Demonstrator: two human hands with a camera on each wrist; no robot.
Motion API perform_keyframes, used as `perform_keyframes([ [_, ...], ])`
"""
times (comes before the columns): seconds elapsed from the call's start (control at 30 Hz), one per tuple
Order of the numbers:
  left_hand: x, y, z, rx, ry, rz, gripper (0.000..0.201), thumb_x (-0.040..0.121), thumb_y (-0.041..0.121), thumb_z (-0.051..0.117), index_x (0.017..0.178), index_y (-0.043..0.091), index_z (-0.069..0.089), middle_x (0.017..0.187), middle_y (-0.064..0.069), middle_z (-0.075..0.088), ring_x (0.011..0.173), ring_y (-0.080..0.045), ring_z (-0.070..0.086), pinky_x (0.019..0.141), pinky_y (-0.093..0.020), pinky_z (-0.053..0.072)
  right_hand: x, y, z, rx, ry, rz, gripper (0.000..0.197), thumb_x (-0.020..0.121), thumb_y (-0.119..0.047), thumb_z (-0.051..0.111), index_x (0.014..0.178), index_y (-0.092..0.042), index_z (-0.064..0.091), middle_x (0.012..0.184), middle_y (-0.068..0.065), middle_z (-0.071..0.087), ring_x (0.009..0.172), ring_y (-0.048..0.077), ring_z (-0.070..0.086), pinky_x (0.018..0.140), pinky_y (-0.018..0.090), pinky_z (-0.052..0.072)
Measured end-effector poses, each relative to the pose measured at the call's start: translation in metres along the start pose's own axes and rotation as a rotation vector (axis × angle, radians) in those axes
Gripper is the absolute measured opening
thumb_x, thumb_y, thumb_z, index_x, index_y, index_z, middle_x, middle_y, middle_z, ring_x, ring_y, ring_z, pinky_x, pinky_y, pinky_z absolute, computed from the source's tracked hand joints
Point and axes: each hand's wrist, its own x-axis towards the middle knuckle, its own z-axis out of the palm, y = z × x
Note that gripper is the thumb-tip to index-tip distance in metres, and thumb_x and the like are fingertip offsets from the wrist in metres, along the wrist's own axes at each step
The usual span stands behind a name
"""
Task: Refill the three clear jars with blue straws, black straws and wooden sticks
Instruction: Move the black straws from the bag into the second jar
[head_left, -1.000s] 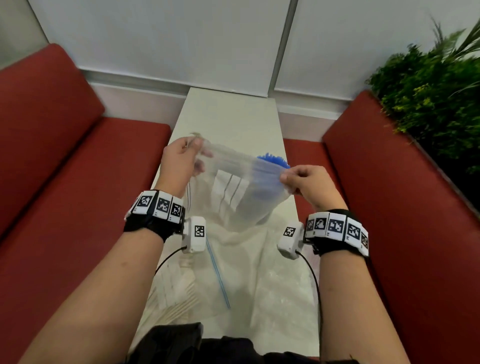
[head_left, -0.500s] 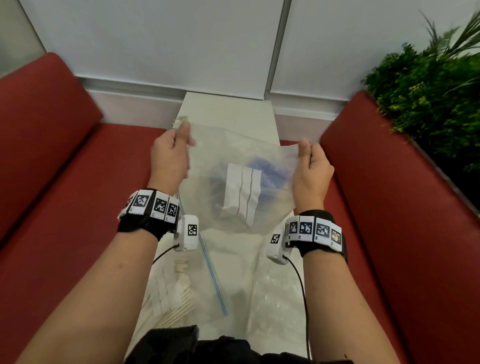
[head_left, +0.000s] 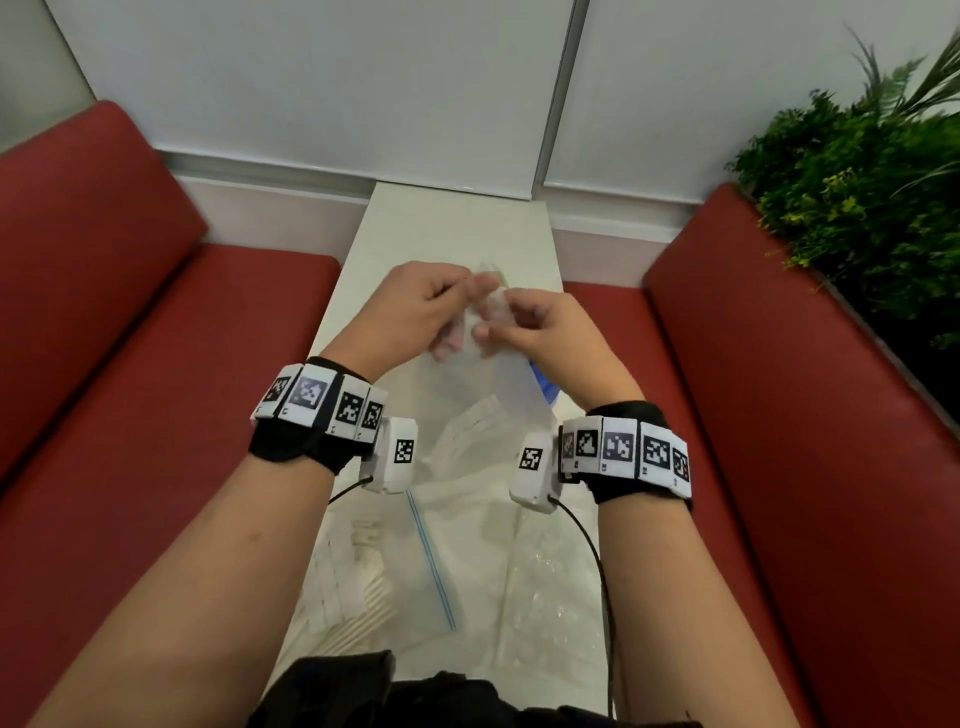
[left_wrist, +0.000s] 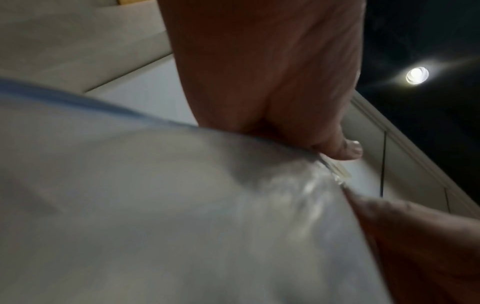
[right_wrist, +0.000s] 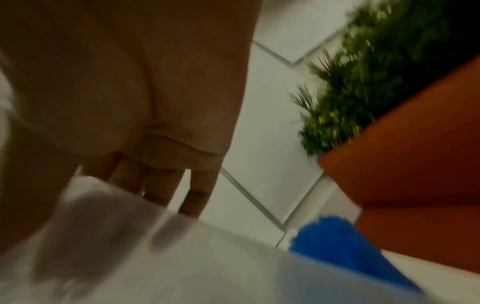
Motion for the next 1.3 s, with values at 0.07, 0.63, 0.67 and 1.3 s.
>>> perform_keyframes([
  [0.07, -0.001, -0.007, -0.014, -0.05, 0.129, 0.009, 0.046, 0.1, 0.05, 0.052, 0.085, 0.013, 0.074, 0.063, -0.003, 0.069, 0.057, -0.015, 0.063, 0.062, -0.02, 0.05, 0.001, 0.004, -0.002, 0.141, 0.155, -0.068, 0.007, 0.092, -0.017, 0.071, 0.096, -0.018, 0.077, 0.075, -0.001, 0.073, 0.067, 0.013, 0.066, 0.069, 0.024, 0.051],
  [0.63, -0.015, -0.063, -0.025, -0.286, 0.058, -0.265, 0.016, 0.093, 0.022, 0.07, 0.098, 0.007, 0.071, 0.067, 0.001, 0.062, 0.063, -0.013, 0.055, 0.06, -0.027, 0.039, -0.021, 0.076, -0.012, 0.161, 0.822, 0.346, 0.045, 0.087, -0.016, 0.072, 0.128, -0.017, 0.054, 0.126, 0.011, 0.059, 0.112, 0.023, 0.058, 0.091, 0.03, 0.049],
  [0.67, -0.014, -0.059, -0.024, -0.239, 0.049, -0.248, 0.019, 0.093, 0.02, 0.07, 0.098, 0.002, 0.07, 0.065, 0.003, 0.061, 0.062, -0.012, 0.054, 0.059, -0.025, 0.039, -0.021, 0.067, -0.011, 0.027, 0.87, 0.27, 0.055, 0.085, -0.019, 0.073, 0.135, -0.02, 0.049, 0.132, 0.008, 0.054, 0.117, 0.019, 0.054, 0.095, 0.027, 0.045],
  [1.3, -0.017, -0.08, -0.055, 0.262, 0.1, -0.561, 0.067, 0.086, 0.072, 0.055, 0.118, 0.014, 0.066, 0.114, -0.008, 0.071, 0.094, -0.023, 0.073, 0.08, -0.035, 0.054, 0.006, 0.006, 0.001, 0.162, 0.569, -0.026, 0.026, 0.084, -0.004, 0.076, 0.095, -0.027, 0.074, 0.096, 0.0, 0.074, 0.087, 0.013, 0.067, 0.071, 0.027, 0.055],
])
